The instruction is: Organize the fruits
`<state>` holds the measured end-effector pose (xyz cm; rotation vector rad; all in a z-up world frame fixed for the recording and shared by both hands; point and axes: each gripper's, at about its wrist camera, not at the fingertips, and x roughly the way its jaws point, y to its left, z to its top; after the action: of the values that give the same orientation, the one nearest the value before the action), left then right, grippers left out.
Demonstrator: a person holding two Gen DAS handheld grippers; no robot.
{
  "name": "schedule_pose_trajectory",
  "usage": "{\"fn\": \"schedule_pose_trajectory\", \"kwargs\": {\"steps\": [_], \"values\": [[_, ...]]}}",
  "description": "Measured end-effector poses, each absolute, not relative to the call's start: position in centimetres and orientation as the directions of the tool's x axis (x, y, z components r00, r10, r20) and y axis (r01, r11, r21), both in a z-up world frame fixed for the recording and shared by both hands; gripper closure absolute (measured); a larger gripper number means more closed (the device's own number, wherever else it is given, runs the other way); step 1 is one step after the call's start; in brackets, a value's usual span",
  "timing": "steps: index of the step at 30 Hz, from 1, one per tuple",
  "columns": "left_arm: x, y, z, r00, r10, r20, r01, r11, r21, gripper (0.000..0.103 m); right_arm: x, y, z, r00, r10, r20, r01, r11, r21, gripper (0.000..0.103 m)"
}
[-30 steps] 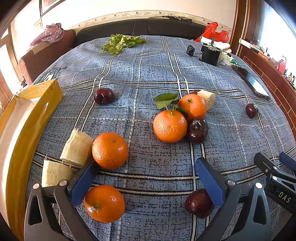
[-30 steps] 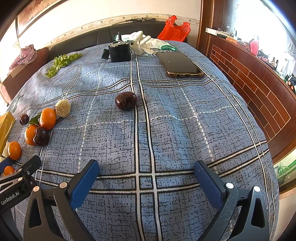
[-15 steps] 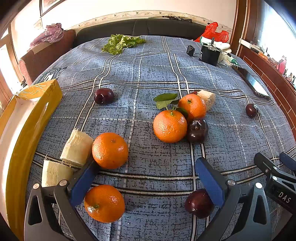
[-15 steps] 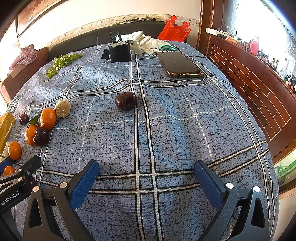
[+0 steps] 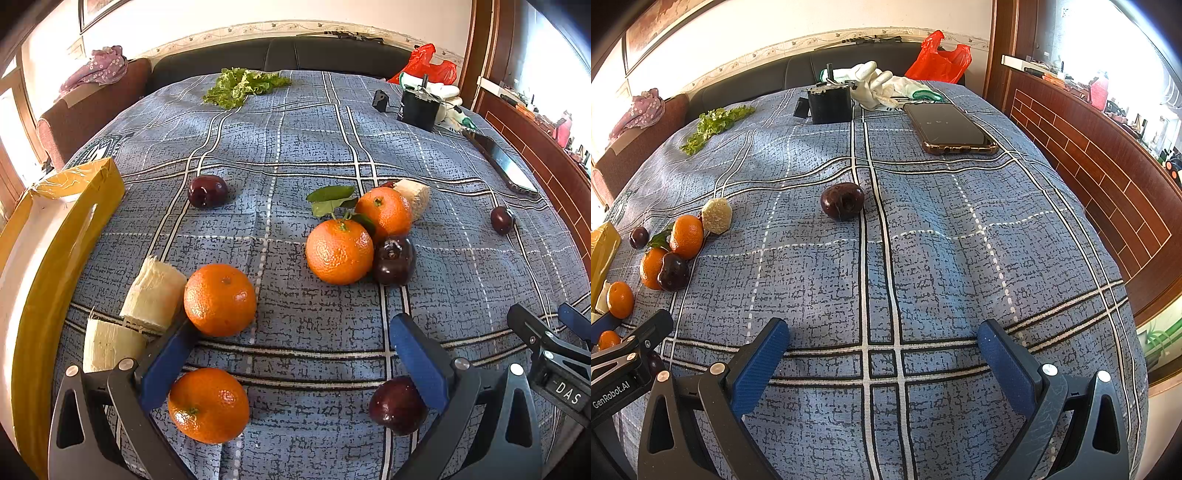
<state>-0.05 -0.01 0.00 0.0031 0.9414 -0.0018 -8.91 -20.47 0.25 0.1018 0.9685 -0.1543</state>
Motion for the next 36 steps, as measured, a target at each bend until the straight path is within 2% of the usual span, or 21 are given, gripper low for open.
{"fn": "schedule_pose_trajectory", "kwargs": {"steps": [22, 29, 34, 35, 36], "values": [[-0.1, 0.0, 0.0, 0.587, 0.003, -0.81, -0.003, 1.0, 0.002, 0.0, -8.8, -20.5, 0.1, 0.555, -0.092, -0.826, 0.193, 0.981, 0.021, 0.0], [-0.3, 0.8, 0.0, 0.589, -0.089, -0.803, 0.081, 0.995, -0.052, 0.0, -8.9, -20.5, 0.1, 0.555, -0.091, -0.827, 0.192, 0.981, 0.021, 0.0], [-0.5, 0.7, 0.2, 0.609, -0.116, -0.785, 0.082, 0.993, -0.083, 0.0, -8.8, -20.5, 0.1, 0.555, -0.091, -0.827, 0.192, 0.981, 0.021, 0.0], [-0.5, 0.5, 0.3, 0.644, -0.074, -0.761, 0.085, 0.996, -0.024, 0.0, -8.8, -20.5, 0.1, 0.555, -0.091, -0.827, 0.192, 0.981, 0.02, 0.0], [-0.3, 0.6, 0.2, 0.604, -0.076, -0.794, 0.085, 0.996, -0.031, 0.0, -8.8, -20.5, 0.1, 0.555, -0.091, -0.827, 0.192, 0.981, 0.021, 0.0]]}}
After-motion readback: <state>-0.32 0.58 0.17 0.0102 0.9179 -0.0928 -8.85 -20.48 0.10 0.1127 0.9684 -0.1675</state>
